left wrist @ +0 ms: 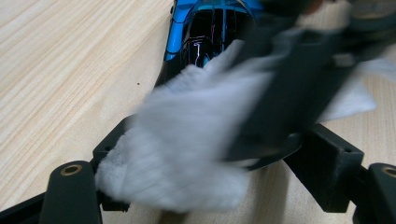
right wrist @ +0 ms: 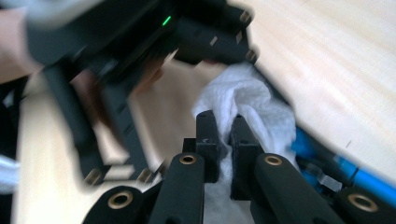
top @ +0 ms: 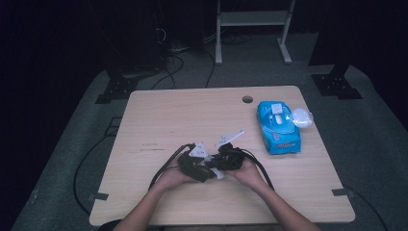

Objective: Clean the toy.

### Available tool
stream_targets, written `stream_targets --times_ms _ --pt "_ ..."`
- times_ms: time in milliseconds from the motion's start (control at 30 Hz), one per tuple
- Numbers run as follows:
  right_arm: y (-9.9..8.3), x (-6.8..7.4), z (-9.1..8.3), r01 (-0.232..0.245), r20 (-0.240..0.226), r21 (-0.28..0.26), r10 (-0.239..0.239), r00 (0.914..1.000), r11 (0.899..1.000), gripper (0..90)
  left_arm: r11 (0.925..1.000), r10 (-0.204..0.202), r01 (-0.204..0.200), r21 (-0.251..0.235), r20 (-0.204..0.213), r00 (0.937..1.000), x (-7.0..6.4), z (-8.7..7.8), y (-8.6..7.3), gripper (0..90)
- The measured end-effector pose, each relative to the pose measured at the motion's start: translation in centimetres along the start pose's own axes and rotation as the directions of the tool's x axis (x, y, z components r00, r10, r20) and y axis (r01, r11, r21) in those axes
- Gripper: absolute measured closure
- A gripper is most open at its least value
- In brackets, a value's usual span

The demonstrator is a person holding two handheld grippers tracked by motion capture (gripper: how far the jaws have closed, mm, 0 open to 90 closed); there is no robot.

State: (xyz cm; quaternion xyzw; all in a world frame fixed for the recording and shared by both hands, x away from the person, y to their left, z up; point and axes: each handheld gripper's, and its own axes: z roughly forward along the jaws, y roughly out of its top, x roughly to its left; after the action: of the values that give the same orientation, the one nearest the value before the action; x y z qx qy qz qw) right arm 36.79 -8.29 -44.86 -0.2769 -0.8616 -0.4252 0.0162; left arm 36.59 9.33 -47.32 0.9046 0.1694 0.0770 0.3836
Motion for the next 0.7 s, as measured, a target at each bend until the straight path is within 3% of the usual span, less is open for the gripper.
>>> stream_targets --times_ms 67,133,333,700 --pt "0.2 -0.2 0.2 -0.012 0.0 -0.01 0.012 0.9999 1.0 84.5 1.0 0.002 -0.002 0.002 0.001 1.0 0.0 0.0 0.0 23.9" --pt "0.5 -0.5 0.5 0.006 0.041 -0.021 -0.006 0.9991 1.0 84.5 1.0 -0.002 0.002 0.0 0.003 1.0 0.1 -0.1 -0.1 23.9" --pt "0.5 -1.6 -0.2 -0.002 0.091 -0.027 0.004 0.9958 1.0 84.4 1.0 0.005 -0.005 0.0 0.001 1.0 0.1 0.0 0.0 23.9" --pt "0.2 -1.7 -1.6 -0.005 0.1 -0.05 0.01 0.9949 0.999 84.5 1.0 0.002 -0.002 -0.001 -0.001 1.0 0.0 0.0 0.0 24.0"
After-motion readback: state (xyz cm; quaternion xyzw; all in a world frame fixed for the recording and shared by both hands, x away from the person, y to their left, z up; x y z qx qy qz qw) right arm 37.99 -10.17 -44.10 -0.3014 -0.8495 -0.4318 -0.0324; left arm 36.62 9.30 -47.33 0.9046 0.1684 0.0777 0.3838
